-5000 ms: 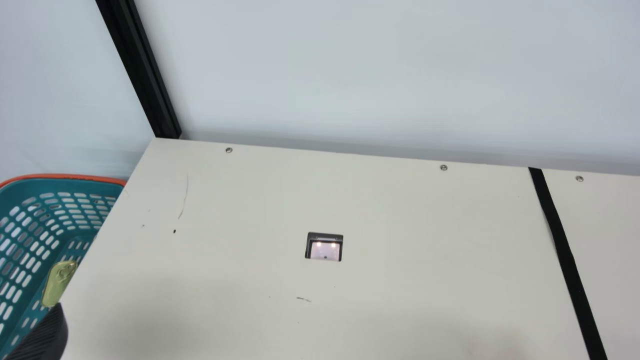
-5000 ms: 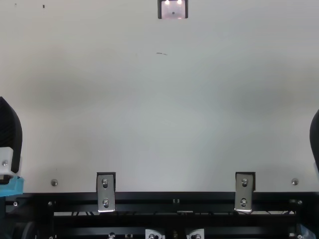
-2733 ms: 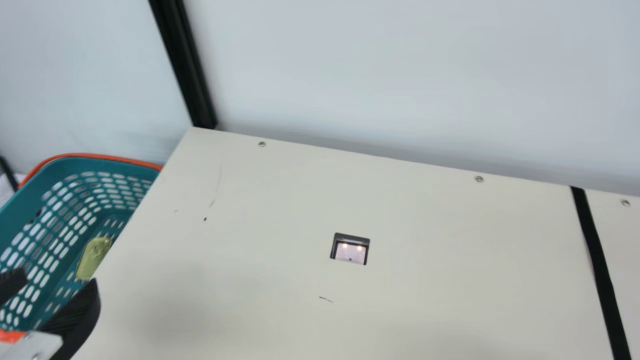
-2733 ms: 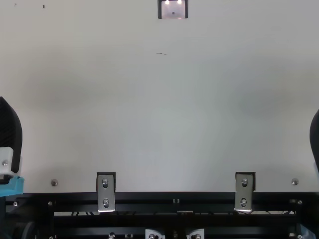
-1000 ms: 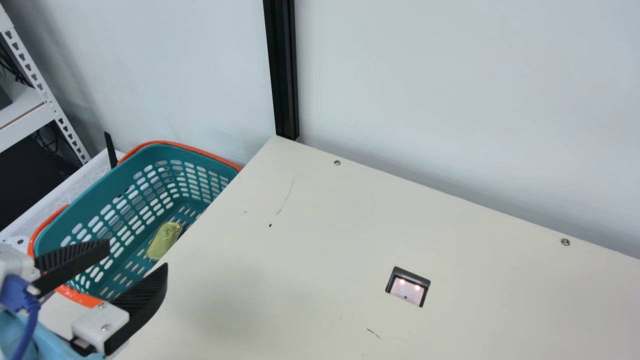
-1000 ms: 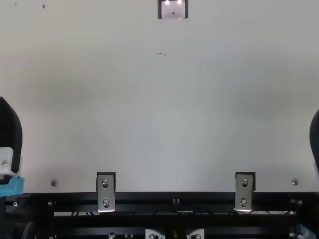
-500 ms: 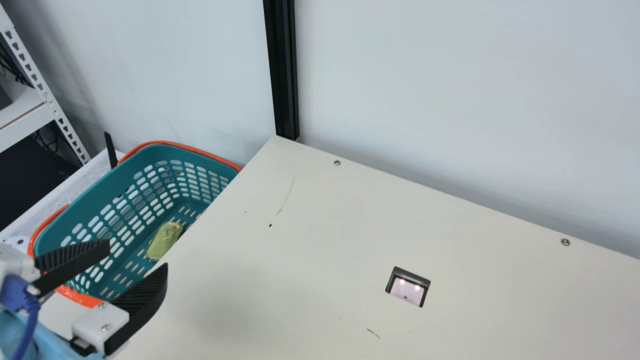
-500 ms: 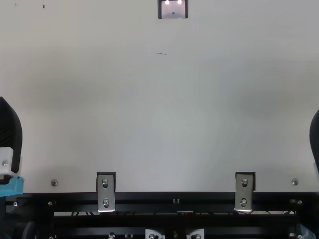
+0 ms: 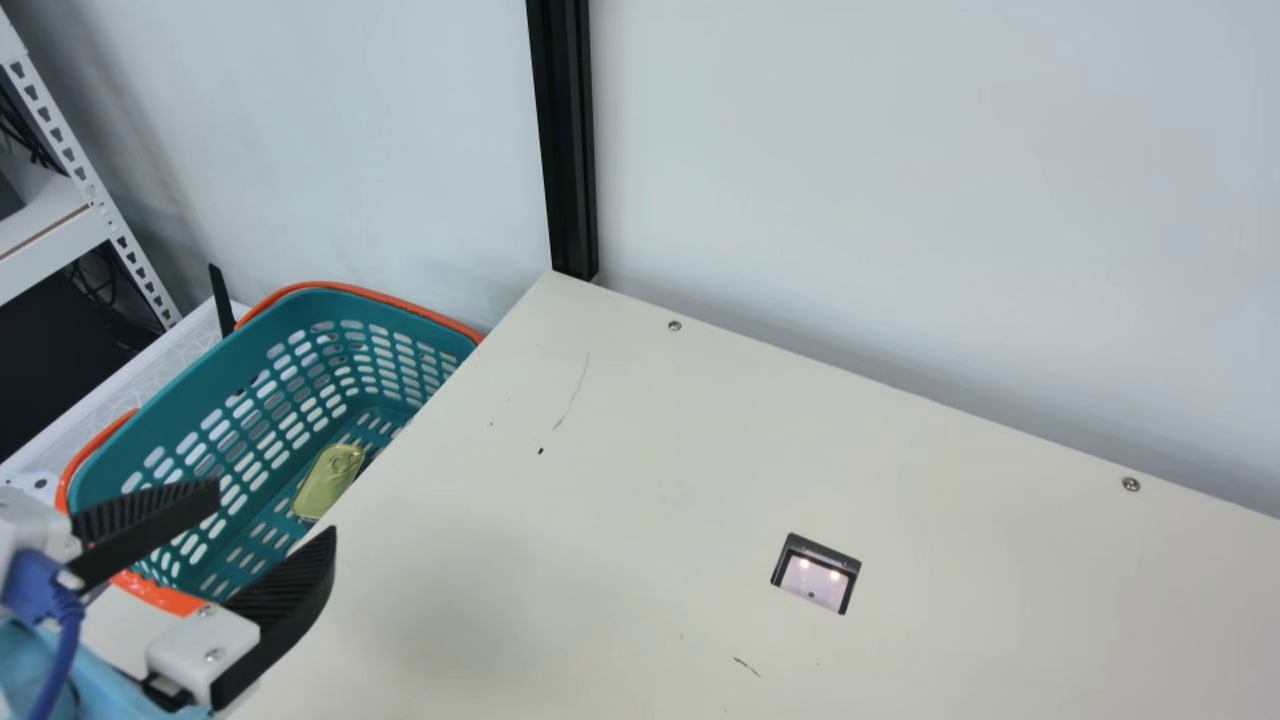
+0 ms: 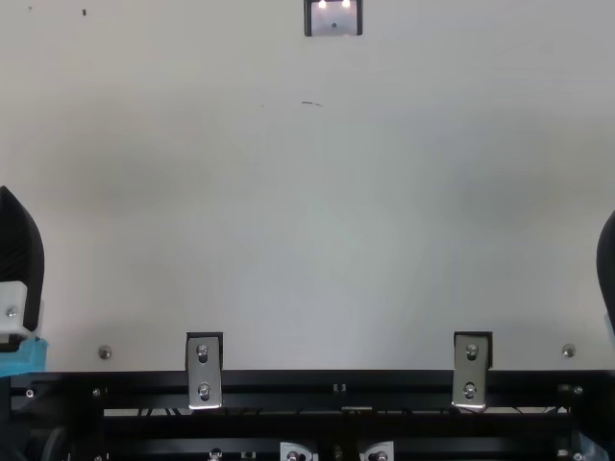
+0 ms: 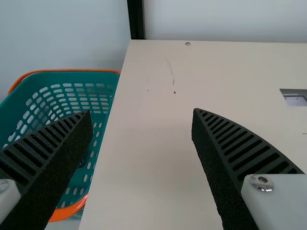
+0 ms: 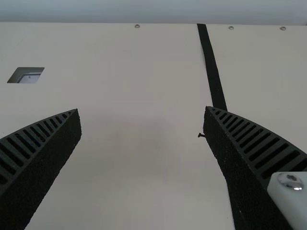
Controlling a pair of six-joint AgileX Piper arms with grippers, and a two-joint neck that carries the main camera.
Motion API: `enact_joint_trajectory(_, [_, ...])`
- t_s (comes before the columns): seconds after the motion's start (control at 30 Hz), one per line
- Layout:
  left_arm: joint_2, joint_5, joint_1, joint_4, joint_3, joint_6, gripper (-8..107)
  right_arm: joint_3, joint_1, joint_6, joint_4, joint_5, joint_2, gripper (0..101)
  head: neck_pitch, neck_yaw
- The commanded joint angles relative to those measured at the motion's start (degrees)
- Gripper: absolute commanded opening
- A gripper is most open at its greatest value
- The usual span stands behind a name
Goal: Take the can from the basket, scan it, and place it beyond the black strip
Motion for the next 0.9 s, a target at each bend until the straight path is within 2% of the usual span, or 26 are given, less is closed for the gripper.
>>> enact_joint_trajectory(0.0, [1.69, -0.97, 0.73, 0.18, -0.17, -0.55, 90, 0.00, 0.00, 0.00, 0.00, 0.00, 0.00, 101, -2.48, 0.88])
enact_joint_trajectory(0.17, [10.04, -3.52, 3.05, 0.69, -3.05, -2.54, 90, 0.00, 0.00, 0.00, 0.00, 0.00, 0.00, 101, -2.48, 0.88])
enact_joint_trajectory(0.47, [30.52, -7.77, 8.40, -0.83, -10.78, -2.53, 90, 0.00, 0.00, 0.00, 0.00, 0.00, 0.00, 101, -2.48, 0.88])
enact_joint_trajectory(0.6, [40.22, -10.15, 12.67, -4.58, -14.24, 3.22, 90, 0.00, 0.00, 0.00, 0.00, 0.00, 0.00, 101, -2.48, 0.88])
enact_joint_trajectory(0.87, [60.44, -11.40, 24.01, -12.86, -21.75, 21.36, 90, 0.00, 0.00, 0.00, 0.00, 0.00, 0.00, 101, -2.48, 0.88])
